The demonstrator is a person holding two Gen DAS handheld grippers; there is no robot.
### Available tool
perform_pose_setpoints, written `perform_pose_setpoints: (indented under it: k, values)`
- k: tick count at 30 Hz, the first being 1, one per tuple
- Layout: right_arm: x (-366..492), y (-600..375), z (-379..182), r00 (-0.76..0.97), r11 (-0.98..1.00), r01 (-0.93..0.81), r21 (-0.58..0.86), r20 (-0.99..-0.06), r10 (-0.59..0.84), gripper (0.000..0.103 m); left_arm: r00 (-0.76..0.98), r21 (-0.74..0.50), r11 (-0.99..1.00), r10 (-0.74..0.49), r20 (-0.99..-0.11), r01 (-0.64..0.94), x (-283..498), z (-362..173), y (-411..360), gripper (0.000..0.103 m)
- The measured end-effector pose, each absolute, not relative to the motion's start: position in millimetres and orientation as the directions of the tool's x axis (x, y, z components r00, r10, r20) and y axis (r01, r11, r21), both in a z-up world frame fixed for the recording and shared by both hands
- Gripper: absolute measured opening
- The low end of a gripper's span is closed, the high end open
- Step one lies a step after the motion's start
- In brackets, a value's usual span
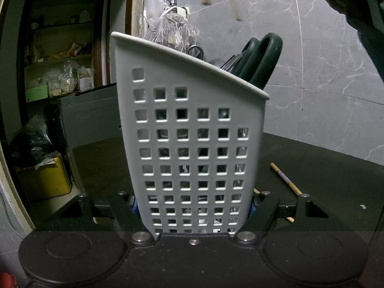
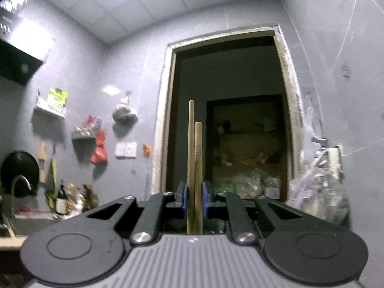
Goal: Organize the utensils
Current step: 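Lower the chopsticks into the white basket and open the right tool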
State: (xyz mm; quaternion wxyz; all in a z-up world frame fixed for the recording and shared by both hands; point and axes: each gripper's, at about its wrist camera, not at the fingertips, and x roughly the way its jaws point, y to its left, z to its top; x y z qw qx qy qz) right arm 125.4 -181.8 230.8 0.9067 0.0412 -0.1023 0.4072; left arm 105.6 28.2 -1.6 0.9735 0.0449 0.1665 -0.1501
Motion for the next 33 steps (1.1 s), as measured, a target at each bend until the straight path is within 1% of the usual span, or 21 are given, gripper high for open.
perform_pose_setpoints:
  k: [7,10,18,26,28,29,30,32,33]
  values:
    - [140,-164,206,0.589,0.580,-0.807,0.114,0.237,0.772,0.015,0.898,0.035,0.951,-0.279,-0.339,0.309,106,-2,29,0.076]
    - [146,-162,187,0.590,0.566,-0.807,0.167,0.216,0.778,0.015,0.898,0.034,0.950,-0.281,-0.339,0.310,106,-2,29,0.076]
    - [151,-171,142,0.634,0.599,-0.764,0.241,0.108,0.766,0.015,0.897,0.030,0.949,-0.285,-0.338,0.313,108,-4,31,0.076]
    - [140,-171,117,0.654,0.644,-0.736,0.207,-0.028,0.756,0.017,0.897,0.031,0.950,-0.284,-0.338,0.312,108,-5,32,0.076]
    - [133,-172,113,0.654,0.648,-0.735,0.201,-0.044,0.755,0.028,0.897,0.030,0.950,-0.284,-0.338,0.312,108,-4,32,0.076]
    - [130,-174,112,0.657,0.651,-0.732,0.199,-0.047,0.753,0.042,0.897,0.031,0.950,-0.284,-0.338,0.312,108,-5,32,0.076]
    - [127,-177,112,0.657,0.651,-0.733,0.197,-0.046,0.753,0.049,0.897,0.030,0.950,-0.284,-0.338,0.312,108,-5,32,0.076]
    - [120,-182,112,0.665,0.661,-0.727,0.188,-0.048,0.745,0.051,0.897,0.030,0.950,-0.283,-0.338,0.311,108,-5,32,0.076]
    - [117,-185,113,0.673,0.669,-0.720,0.184,-0.049,0.738,0.057,0.897,0.030,0.950,-0.283,-0.338,0.311,108,-5,32,0.076]
